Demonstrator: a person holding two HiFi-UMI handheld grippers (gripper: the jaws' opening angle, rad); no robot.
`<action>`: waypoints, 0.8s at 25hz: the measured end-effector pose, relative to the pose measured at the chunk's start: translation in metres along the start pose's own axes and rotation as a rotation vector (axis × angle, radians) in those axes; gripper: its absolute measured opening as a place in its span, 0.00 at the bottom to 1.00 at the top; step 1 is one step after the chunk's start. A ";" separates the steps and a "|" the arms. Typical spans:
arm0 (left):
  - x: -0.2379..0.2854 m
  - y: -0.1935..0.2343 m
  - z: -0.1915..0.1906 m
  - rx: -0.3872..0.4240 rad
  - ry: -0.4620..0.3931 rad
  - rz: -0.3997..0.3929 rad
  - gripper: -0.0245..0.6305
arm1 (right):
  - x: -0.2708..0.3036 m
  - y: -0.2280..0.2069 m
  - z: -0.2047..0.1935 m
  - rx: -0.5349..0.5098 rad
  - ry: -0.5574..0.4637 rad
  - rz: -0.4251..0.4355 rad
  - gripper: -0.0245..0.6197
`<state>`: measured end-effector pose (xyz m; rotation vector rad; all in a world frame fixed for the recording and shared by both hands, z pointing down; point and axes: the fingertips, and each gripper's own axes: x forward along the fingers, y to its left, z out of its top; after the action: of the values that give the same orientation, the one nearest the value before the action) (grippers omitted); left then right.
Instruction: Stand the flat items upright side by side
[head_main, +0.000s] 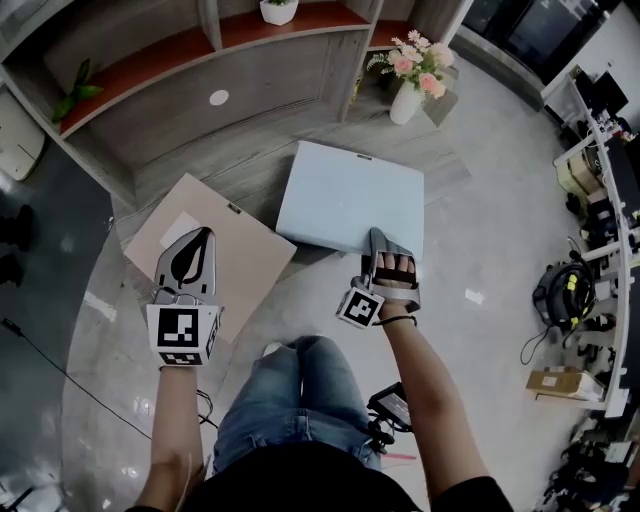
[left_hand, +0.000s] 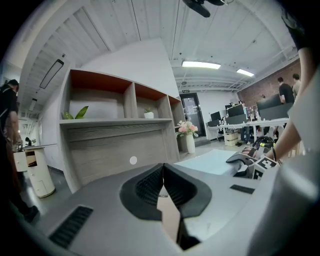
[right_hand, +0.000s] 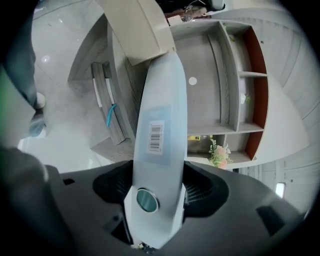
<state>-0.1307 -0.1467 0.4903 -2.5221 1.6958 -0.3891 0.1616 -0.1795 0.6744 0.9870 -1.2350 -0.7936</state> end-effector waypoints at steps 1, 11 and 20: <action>0.000 0.002 0.006 -0.002 -0.003 0.001 0.05 | -0.004 -0.002 -0.001 0.012 -0.002 0.017 0.53; 0.011 0.008 0.062 -0.029 -0.019 -0.015 0.05 | -0.027 -0.049 0.001 0.176 -0.075 0.206 0.50; 0.025 0.021 0.100 -0.038 -0.066 0.010 0.05 | -0.020 -0.090 0.007 0.232 -0.091 0.348 0.50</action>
<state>-0.1158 -0.1860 0.3940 -2.5220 1.7071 -0.2721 0.1540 -0.1972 0.5836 0.8925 -1.5521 -0.4324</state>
